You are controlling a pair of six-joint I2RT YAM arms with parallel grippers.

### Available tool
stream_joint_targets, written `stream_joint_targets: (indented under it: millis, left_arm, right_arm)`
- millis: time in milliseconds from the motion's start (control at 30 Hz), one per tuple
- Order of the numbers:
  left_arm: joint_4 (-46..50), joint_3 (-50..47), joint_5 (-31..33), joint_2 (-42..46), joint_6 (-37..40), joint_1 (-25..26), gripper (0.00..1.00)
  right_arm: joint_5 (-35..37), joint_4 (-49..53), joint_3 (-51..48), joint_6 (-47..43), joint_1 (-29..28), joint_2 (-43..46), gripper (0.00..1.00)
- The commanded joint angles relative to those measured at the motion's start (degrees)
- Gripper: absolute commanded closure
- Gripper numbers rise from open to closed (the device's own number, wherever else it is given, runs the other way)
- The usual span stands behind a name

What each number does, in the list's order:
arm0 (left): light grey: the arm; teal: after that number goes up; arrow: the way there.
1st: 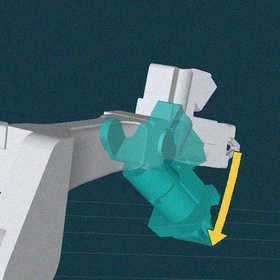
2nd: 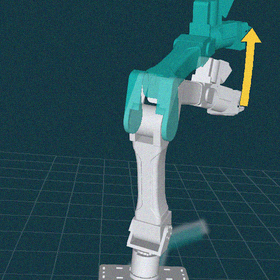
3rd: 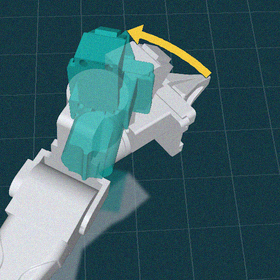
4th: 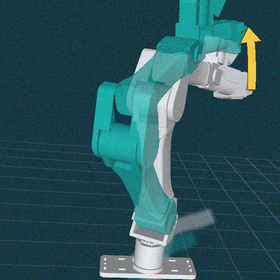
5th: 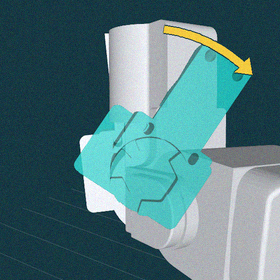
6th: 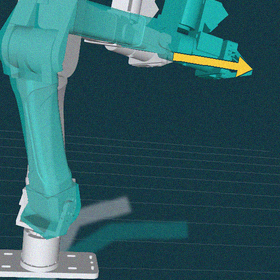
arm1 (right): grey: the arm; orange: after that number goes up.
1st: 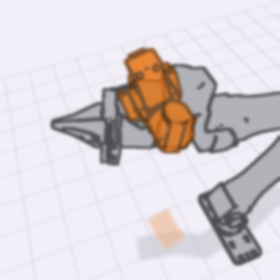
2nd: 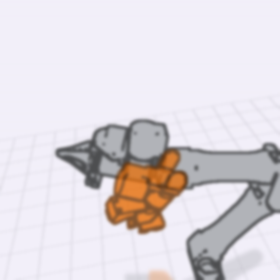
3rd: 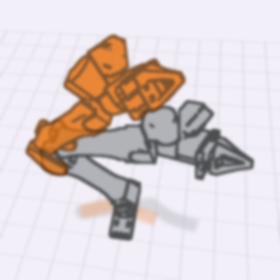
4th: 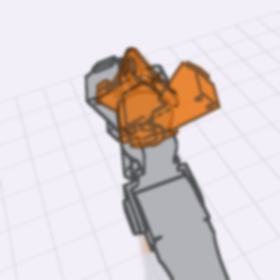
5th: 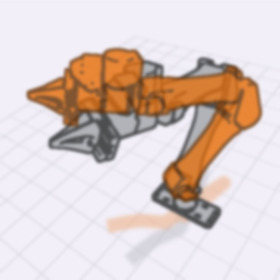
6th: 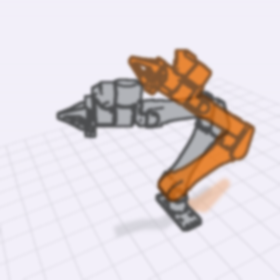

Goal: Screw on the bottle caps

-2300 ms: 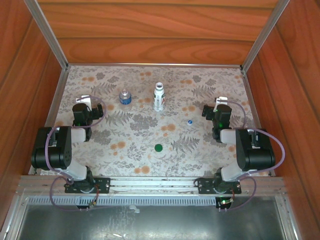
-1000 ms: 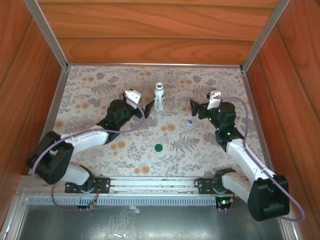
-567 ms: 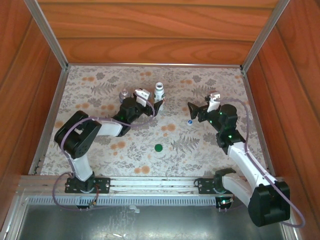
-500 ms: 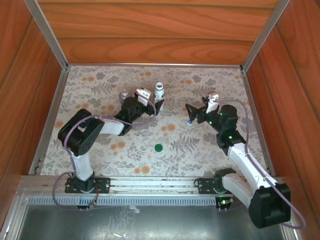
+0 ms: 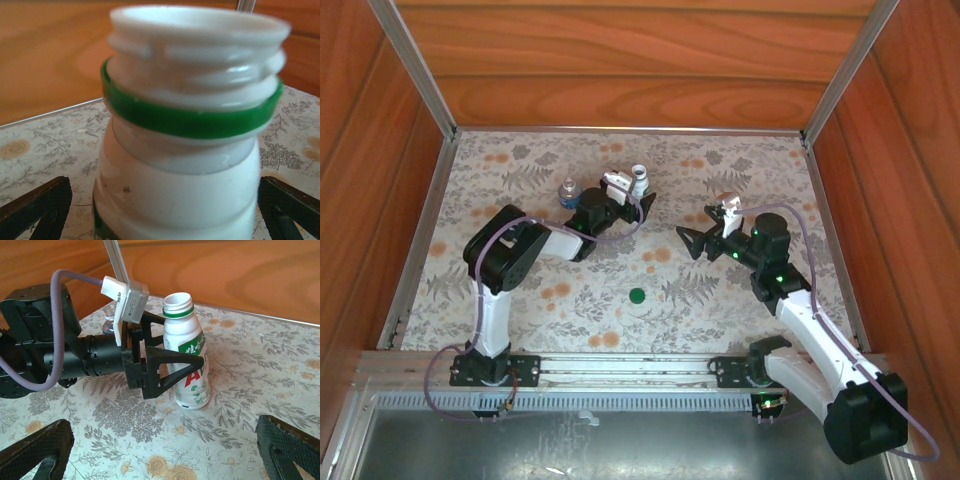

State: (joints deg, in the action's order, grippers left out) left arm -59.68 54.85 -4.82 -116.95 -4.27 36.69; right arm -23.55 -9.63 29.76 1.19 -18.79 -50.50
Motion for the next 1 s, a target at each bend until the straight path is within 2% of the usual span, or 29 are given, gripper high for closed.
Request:
stream_joint_targets:
  millis: [0,167,233,367,567,867,967]
  left_arm:
    - [-2.28,1.99,-0.31,-1.96,-1.02,-0.88,0.0]
    - [-2.46,3.27,-1.62,-3.53,-1.04,-1.46,0.0]
    - [-2.53,3.42,-2.31,-3.8,-1.42,-1.79,0.03]
    - [-2.72,3.51,-3.05,-3.91,-1.53,-1.97,0.23]
    - [-2.72,3.3,-4.46,-3.81,-0.37,-1.97,0.37]
    - [-2.72,2.92,-7.36,-3.07,1.27,-2.02,0.48]
    - [-2.72,2.19,-8.55,-2.03,1.65,-1.96,0.49]
  right_arm:
    - [-0.28,0.83,1.45,-1.19,-0.59,0.32,0.0]
    - [0.09,1.07,1.45,-1.28,-0.63,0.23,0.0]
    - [0.45,1.27,1.44,-1.45,-0.73,0.07,0.0]
    - [0.57,1.26,1.44,-1.48,-0.72,-0.36,0.0]
    - [0.79,1.18,1.53,-1.37,-0.72,-1.34,0.0]
    - [0.96,1.01,1.96,-1.37,-0.72,-2.21,0.0]
    - [0.88,0.93,2.04,-1.19,-0.72,-2.41,0.0]
